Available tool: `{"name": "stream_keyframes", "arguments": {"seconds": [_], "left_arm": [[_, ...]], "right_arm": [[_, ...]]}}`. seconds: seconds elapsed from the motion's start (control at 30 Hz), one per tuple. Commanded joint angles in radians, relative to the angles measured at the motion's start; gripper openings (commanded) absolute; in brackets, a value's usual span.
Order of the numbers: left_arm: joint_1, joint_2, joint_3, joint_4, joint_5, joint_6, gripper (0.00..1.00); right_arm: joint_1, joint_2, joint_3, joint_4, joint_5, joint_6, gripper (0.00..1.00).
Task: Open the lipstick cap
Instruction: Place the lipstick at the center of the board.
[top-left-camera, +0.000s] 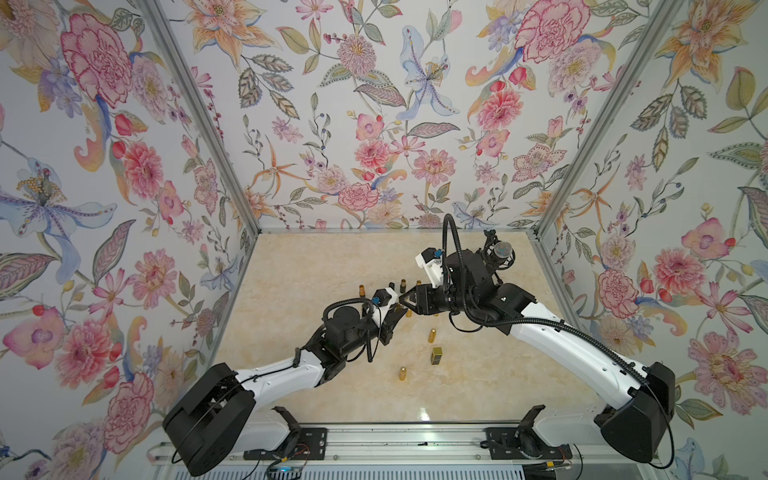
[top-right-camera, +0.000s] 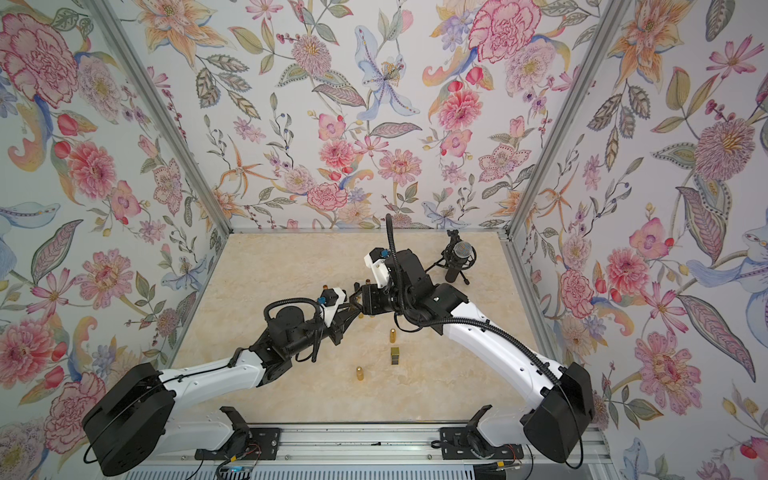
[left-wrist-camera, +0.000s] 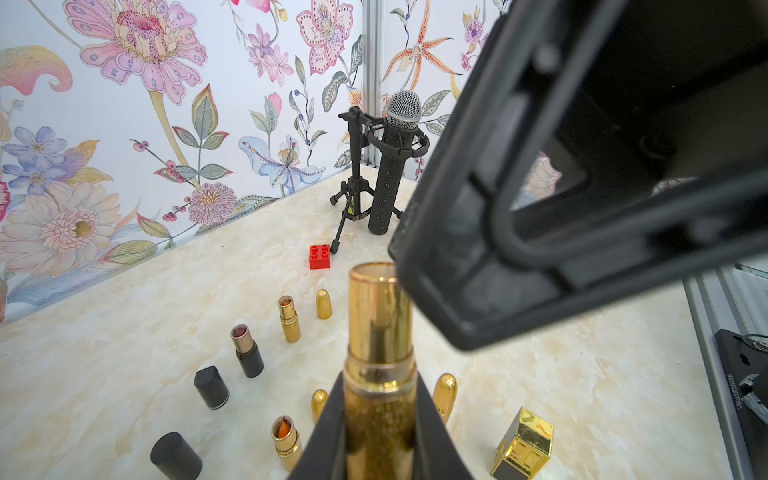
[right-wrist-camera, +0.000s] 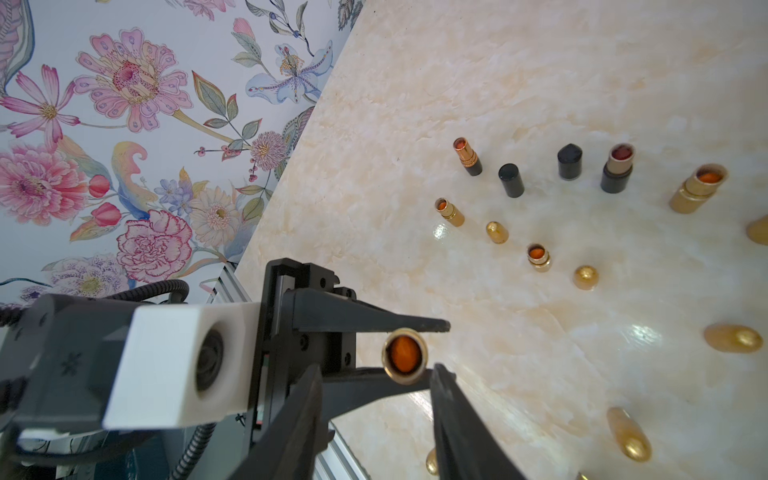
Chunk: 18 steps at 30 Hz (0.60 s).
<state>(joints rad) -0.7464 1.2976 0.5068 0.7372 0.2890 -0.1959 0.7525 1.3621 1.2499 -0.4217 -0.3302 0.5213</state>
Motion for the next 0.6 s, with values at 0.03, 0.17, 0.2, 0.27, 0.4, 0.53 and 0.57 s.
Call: {"name": "stream_keyframes", "arguments": {"seconds": [0.03,0.17,0.2,0.27,0.4,0.53,0.57], "left_arm": [[0.004,-0.021,0.019,-0.015,0.021,0.018,0.09],[0.004,-0.026,0.018,-0.014,0.022,0.021,0.09],[0.004,-0.027,0.02,-0.014,0.022,0.022,0.09],[0.004,-0.029,0.02,-0.014,0.023,0.024,0.09],[0.004,-0.031,0.022,-0.022,0.025,0.031,0.09],[0.004,-0.031,0.021,-0.024,0.025,0.033,0.09],[0.004,-0.029,0.02,-0.024,0.024,0.033,0.09]], "right_arm": [[0.01,0.041,0.031,0.02,-0.001,0.004,0.44],[0.01,0.053,0.038,0.021,0.013,0.002,0.42],[0.01,0.06,0.042,0.021,0.014,0.002,0.41],[0.01,0.069,0.045,0.02,0.014,-0.001,0.39],[0.01,0.08,0.052,0.02,0.017,-0.001,0.35],[0.01,0.081,0.053,0.021,0.026,-0.005,0.33],[0.011,0.083,0.055,0.021,0.022,-0.005,0.32]]}}
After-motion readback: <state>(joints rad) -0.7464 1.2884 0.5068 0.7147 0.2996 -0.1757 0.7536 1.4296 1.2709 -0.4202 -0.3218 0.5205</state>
